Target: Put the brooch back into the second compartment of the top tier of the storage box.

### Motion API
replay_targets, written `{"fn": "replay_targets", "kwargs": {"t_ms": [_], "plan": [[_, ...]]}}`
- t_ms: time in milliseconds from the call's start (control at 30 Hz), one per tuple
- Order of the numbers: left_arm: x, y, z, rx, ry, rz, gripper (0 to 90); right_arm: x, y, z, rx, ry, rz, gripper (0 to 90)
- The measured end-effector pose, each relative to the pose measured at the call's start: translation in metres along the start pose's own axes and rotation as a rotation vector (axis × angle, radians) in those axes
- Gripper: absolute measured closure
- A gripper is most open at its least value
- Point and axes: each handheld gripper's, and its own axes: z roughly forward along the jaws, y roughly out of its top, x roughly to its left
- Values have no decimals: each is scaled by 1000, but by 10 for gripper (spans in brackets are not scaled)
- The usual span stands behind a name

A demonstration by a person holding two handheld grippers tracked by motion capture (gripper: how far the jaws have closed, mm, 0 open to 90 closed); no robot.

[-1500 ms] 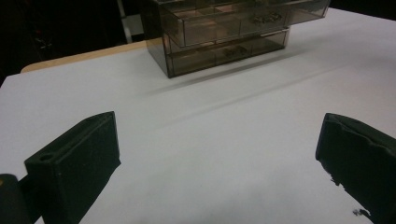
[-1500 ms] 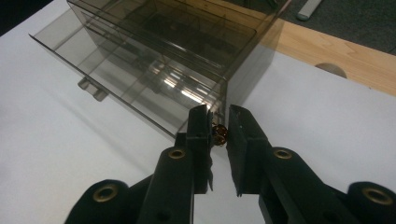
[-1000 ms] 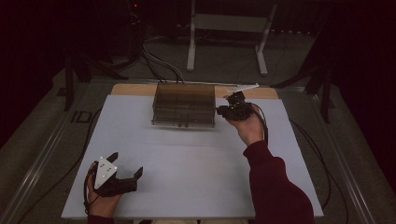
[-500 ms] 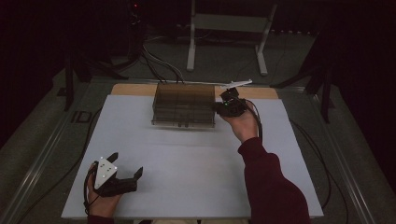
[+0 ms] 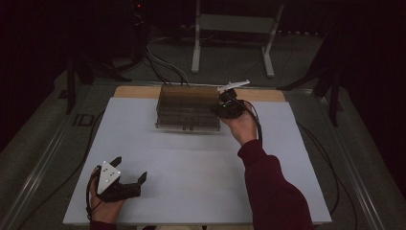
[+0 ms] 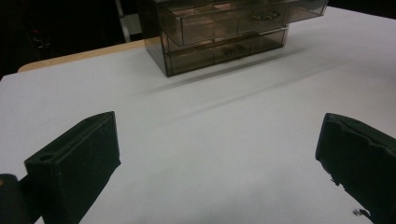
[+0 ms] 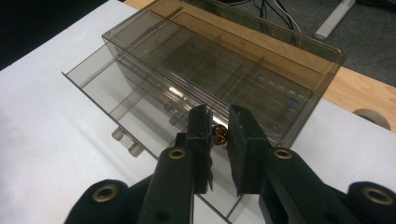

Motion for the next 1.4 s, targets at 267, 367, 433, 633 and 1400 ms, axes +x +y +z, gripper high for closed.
{"fn": "replay_targets", "kwargs": {"t_ms": [267,367,433,633,1400], "plan": [[0,0,0,-1,-2,1,7,7,3,8,-1,11,-10,797],[0,0,0,-1,-2,1,7,9,3,11,0,15,-12,797],[0,0,0,-2,-3,1,7,10,3,13,1,17,-12,796],[0,0,0,-1,-4,4,7,14,4,17,4,20,-19,796],[0,0,1,-2,-7,2,7,34,8,34,7,53,-32,796]]}}
